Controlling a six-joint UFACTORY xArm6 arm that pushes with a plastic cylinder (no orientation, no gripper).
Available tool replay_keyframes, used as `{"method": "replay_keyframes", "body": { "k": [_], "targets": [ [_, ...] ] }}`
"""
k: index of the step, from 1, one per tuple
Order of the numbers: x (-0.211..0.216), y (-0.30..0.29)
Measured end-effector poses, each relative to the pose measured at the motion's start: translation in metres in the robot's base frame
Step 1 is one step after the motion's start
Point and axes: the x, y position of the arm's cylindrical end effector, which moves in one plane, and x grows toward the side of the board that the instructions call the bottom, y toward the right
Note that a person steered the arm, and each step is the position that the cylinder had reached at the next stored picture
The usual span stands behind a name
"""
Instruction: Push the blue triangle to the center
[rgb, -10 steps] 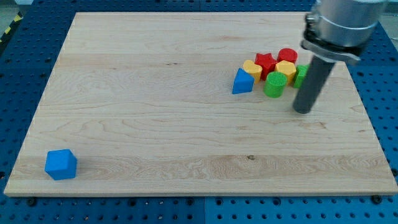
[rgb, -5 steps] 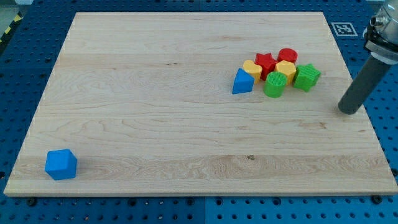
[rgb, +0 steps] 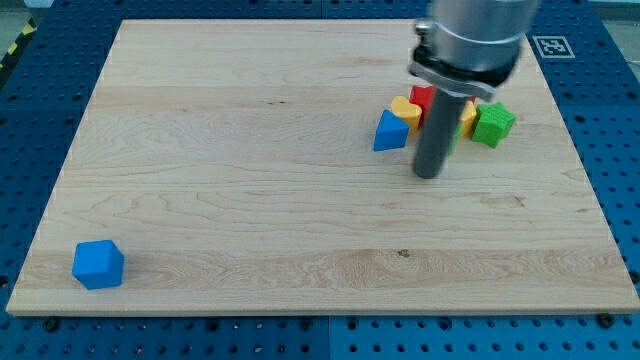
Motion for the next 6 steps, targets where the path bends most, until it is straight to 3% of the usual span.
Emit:
{"method": "replay_keyframes", "body": {
  "k": [3,6],
  "targets": [
    [-0.043,-0.010],
    [-0.071,-0.112]
  ]
}}
